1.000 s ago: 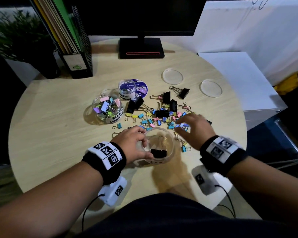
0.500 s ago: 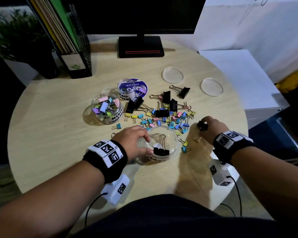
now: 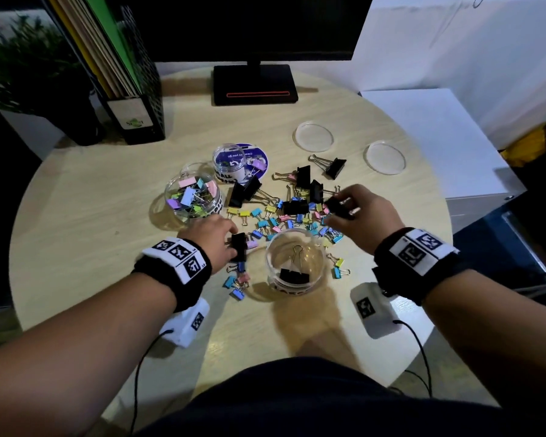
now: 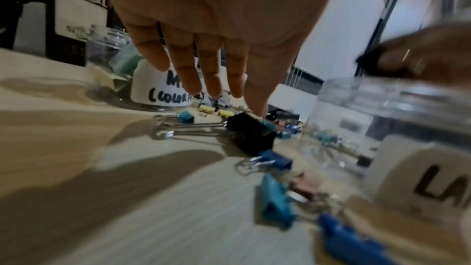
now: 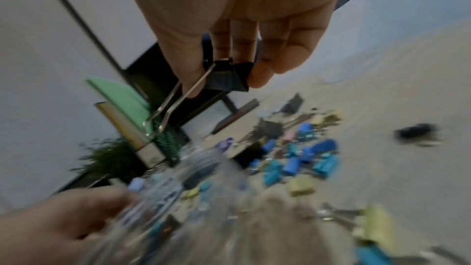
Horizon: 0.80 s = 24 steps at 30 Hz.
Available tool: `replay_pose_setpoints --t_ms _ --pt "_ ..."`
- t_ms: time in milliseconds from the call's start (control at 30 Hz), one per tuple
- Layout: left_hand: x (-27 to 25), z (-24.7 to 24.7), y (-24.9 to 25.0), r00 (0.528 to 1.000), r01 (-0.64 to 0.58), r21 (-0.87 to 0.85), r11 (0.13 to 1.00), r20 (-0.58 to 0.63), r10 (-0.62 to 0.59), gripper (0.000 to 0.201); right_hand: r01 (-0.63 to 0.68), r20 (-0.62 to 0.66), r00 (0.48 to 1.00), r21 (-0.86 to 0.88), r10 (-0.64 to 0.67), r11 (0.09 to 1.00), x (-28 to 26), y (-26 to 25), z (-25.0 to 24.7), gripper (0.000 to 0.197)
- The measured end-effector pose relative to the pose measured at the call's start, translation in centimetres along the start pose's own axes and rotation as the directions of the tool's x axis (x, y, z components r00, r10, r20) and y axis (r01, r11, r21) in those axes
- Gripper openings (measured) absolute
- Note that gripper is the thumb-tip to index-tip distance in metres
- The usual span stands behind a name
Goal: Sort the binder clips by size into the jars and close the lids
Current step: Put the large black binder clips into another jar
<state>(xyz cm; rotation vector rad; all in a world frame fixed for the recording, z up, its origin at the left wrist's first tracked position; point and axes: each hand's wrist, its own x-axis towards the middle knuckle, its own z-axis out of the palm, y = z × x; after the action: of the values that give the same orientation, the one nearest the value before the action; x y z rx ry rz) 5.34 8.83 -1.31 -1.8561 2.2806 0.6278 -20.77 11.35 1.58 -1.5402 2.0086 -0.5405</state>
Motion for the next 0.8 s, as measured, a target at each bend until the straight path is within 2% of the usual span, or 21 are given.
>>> replay_pose_setpoints --t_ms 100,200,300,500,633,800 --pt "0.8 0.4 -0.1 0.998 -0.059 0.089 0.994 0.033 0.057 0.047 0.154 0.102 0.985 -0.168 -0.138 0.974 -1.4 -3.0 0.8 0.035" --pt "1.3 1.0 0.1 0.994 -0.107 0.099 0.989 0.038 0.104 0.058 0.305 0.204 0.949 -0.394 -0.241 0.867 -2.3 -3.9 1.9 0.030" --pt "1.4 1.6 -0.1 0.989 -0.145 0.159 0.977 0.039 0.140 0.061 0.420 0.277 0.905 -0.482 -0.321 0.768 -2.5 -3.8 2.9 0.019" --pt "1.8 1.2 -0.2 0.989 -0.136 0.215 0.967 0.082 0.121 0.056 0.484 0.353 0.875 -0.602 -0.332 0.635 -2.1 -3.1 4.2 0.020" --pt "1.9 1.2 -0.4 0.990 -0.114 0.188 0.975 0.104 0.096 0.055 0.505 0.398 0.863 -0.669 -0.311 0.546 -1.9 -2.9 4.4 0.021" --pt "1.6 1.0 -0.2 0.990 -0.107 0.185 0.977 0.106 0.089 0.055 0.507 0.428 0.861 -0.676 -0.276 0.534 -1.5 -2.7 4.8 0.016"
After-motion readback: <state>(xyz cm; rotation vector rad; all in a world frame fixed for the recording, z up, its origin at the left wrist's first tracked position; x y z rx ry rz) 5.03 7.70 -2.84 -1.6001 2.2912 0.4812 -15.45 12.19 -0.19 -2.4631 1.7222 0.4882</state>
